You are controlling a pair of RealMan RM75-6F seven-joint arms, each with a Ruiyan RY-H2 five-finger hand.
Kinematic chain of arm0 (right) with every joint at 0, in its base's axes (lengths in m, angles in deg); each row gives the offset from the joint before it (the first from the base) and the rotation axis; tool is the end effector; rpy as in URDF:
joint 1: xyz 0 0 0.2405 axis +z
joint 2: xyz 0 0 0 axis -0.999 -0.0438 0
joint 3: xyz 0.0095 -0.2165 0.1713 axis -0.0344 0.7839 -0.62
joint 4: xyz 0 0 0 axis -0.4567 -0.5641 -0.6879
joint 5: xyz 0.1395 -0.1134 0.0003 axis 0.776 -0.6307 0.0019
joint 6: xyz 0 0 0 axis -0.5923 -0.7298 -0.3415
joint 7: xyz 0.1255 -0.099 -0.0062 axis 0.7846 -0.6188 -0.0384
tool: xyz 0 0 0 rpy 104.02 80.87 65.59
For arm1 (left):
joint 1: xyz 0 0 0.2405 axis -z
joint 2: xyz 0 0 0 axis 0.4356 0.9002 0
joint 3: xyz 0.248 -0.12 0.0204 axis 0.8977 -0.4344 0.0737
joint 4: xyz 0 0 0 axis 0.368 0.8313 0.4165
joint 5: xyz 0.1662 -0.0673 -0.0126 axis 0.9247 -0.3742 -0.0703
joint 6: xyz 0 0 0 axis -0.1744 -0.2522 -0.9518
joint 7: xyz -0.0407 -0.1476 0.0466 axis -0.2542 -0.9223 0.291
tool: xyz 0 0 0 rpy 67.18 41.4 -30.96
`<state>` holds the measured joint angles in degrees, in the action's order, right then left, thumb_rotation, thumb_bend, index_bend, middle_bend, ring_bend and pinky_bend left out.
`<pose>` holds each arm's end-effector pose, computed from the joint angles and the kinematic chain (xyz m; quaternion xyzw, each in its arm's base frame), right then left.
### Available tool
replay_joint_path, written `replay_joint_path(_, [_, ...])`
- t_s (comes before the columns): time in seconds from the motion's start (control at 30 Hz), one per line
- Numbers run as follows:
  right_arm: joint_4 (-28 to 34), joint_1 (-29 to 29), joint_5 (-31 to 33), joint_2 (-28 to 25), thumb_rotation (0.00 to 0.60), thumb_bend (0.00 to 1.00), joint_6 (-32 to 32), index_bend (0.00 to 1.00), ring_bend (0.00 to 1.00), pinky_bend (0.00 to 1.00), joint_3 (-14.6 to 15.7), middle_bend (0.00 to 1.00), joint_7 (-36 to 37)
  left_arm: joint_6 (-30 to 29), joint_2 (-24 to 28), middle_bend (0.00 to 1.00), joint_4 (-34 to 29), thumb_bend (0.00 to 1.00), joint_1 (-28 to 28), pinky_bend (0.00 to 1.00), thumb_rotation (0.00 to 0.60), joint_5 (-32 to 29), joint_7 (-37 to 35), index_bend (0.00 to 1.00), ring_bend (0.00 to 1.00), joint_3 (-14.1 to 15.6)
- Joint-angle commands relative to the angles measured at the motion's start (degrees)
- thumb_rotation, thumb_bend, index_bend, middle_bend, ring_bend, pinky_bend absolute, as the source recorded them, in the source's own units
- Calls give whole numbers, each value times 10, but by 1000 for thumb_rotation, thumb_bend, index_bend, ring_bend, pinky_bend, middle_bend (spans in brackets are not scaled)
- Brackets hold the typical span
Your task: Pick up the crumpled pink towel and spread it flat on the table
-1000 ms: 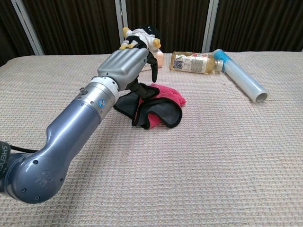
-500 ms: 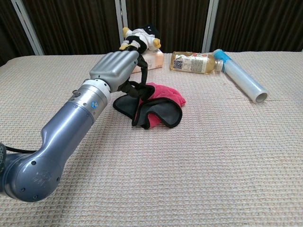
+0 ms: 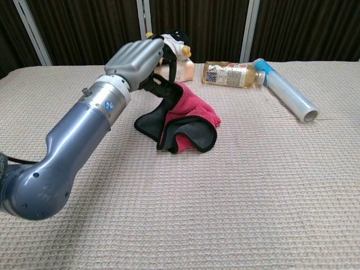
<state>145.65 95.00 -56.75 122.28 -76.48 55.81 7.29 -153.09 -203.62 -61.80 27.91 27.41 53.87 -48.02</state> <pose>-0.3339 -0.2194 0.1623 0.5907 -0.4057 0.3560 0.5997 -0.0492 0.4024 -0.0558 -0.6503 -0.2791 -0.5353 0.4612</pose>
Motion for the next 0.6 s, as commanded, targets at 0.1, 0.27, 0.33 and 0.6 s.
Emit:
replay_joint_path(0.1, [4, 9, 16, 1, 600, 329, 17, 0, 0, 0, -8, 0, 8, 59, 52, 284, -74, 481, 70, 149, 600, -39, 55, 637, 53, -81])
replay_joint_path(0.27, [8, 19, 34, 0, 600, 329, 37, 0, 0, 0, -19, 0, 19, 112, 72, 286, -83, 481, 147, 149, 600, -92, 126, 641, 53, -146])
replay_joint_path(0.33, [8, 25, 43, 1, 600, 329, 47, 0, 0, 0, -25, 0, 23, 132, 74, 286, -70, 481, 186, 148, 600, -121, 159, 645, 52, -172])
replay_joint_path(0.6, [3, 46, 67, 5, 600, 329, 83, 0, 0, 0, -39, 0, 35, 167, 61, 285, 6, 493, 321, 148, 600, -220, 257, 662, 53, -238])
